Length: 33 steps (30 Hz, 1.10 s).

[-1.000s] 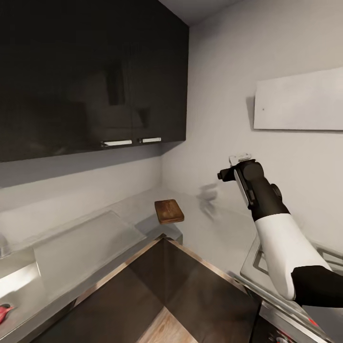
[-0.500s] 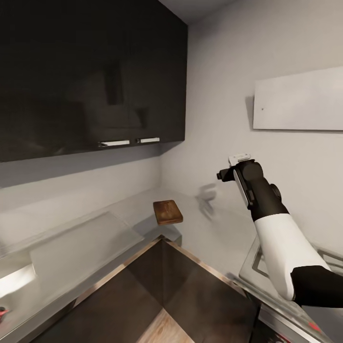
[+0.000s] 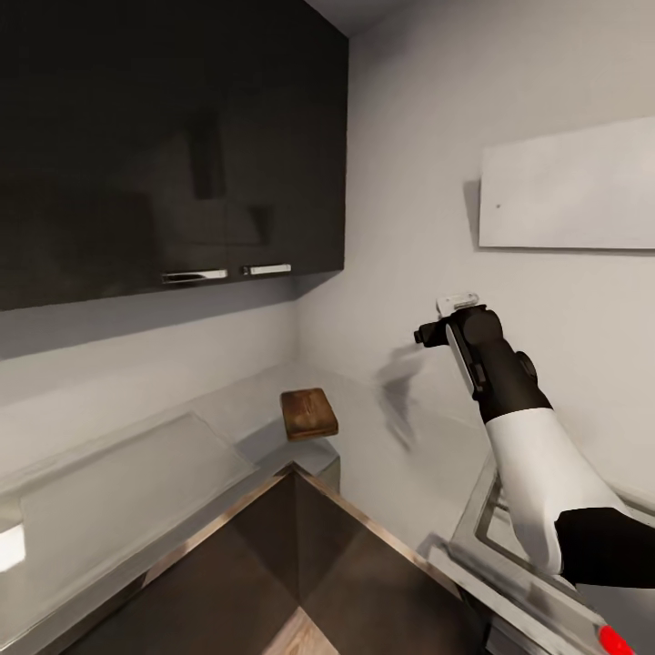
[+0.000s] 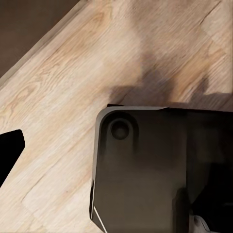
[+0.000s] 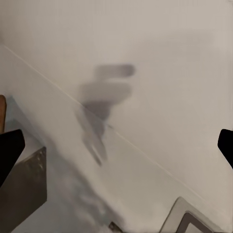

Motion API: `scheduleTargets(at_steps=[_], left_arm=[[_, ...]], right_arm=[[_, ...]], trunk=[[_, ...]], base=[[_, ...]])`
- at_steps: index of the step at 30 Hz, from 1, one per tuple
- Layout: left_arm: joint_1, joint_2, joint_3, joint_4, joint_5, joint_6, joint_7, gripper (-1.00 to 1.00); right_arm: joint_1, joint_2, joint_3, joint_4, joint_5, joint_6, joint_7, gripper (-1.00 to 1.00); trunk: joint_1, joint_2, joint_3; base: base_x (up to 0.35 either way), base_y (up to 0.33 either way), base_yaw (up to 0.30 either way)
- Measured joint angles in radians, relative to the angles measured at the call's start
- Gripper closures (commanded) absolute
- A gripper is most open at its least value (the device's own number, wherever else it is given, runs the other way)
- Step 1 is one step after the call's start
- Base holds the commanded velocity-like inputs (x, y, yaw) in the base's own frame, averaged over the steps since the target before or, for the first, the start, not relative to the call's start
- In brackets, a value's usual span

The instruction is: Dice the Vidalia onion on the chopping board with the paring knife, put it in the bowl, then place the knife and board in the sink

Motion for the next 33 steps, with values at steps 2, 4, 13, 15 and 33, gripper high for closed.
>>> scheduleTargets(at_steps=[2, 4, 13, 15, 33], left_arm=[[0.0, 0.0, 0.0, 0.0, 0.0, 0.0, 0.0, -1.0], [0.0, 0.0, 0.0, 0.0, 0.0, 0.001, 0.0, -1.0], [0.0, 0.0, 0.0, 0.0, 0.001, 0.001, -0.001, -1.0], [0.0, 0.0, 0.0, 0.0, 0.001, 0.001, -0.001, -1.0], [0.0, 0.0, 0.0, 0.004, 0.001, 0.001, -0.001, -1.0]], right_arm=[[0.0, 0.0, 0.0, 0.0, 0.0, 0.0, 0.0, -1.0], [0.0, 0.0, 0.0, 0.0, 0.0, 0.0, 0.0, -1.0], [0.0, 0.0, 0.0, 0.0, 0.0, 0.0, 0.0, -1.0], [0.0, 0.0, 0.0, 0.0, 0.0, 0.0, 0.0, -1.0], [0.0, 0.001, 0.0, 0.001, 0.0, 0.0, 0.0, -1.0]], trunk=[[0.0, 0.0, 0.0], [0.0, 0.0, 0.0], [0.0, 0.0, 0.0], [0.0, 0.0, 0.0], [0.0, 0.0, 0.0]], base=[[0.198, -0.026, 0.0], [0.203, -0.013, 0.0], [0.202, -0.002, 0.0], [0.176, 0.0, 0.0], [0.168, 0.009, 0.0]])
